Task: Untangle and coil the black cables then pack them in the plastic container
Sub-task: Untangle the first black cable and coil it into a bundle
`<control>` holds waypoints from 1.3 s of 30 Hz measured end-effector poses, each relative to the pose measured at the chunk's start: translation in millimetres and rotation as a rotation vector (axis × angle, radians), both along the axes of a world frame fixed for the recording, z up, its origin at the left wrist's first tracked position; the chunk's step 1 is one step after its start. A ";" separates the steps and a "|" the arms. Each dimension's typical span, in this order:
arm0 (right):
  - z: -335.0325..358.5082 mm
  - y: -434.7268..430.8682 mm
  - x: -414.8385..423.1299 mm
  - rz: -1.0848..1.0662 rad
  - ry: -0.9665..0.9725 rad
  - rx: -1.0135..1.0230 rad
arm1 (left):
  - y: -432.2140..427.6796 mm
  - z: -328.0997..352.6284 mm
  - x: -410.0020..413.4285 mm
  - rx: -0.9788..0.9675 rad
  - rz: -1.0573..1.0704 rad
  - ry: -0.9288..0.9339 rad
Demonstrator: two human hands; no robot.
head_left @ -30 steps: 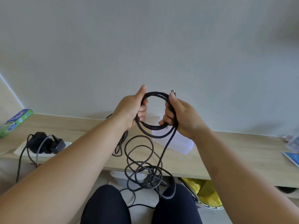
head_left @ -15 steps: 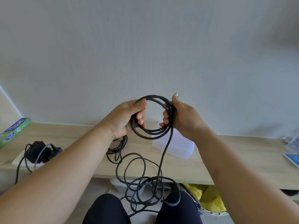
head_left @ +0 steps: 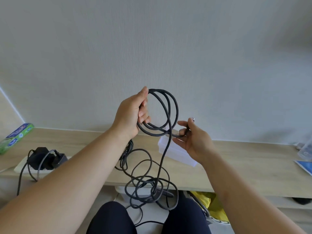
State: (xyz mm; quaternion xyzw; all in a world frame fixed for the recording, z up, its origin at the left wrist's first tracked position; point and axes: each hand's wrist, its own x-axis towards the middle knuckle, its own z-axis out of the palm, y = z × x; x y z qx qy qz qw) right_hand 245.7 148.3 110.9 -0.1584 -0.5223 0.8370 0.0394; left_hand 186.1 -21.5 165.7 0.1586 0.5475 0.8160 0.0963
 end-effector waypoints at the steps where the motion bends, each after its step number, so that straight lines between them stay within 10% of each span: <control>1: 0.1 -2.5 2.0 0.008 0.029 0.111 | 2.0 -1.0 1.0 -0.020 0.020 -0.007; 5: 8.2 -13.2 6.7 0.031 0.138 0.512 | 10.8 -0.8 3.0 -0.107 0.106 -0.017; 13: 6.6 -19.0 6.1 0.251 0.020 0.523 | 19.8 -1.0 12.2 -0.019 0.161 -0.120; 21: 15.2 -14.1 1.8 0.034 0.185 -0.153 | 11.4 4.9 2.2 -0.286 0.133 -0.105; 27: 23.7 -28.7 -4.5 0.092 0.253 0.138 | 11.9 1.0 4.9 -0.547 0.232 -0.029; 34: 45.6 -6.9 -13.7 0.295 0.218 1.087 | -13.8 -4.2 0.2 -0.725 -0.098 0.051; 39: 70.8 -15.0 -19.4 0.627 0.124 1.578 | -4.0 25.8 -6.8 -0.999 -0.190 0.436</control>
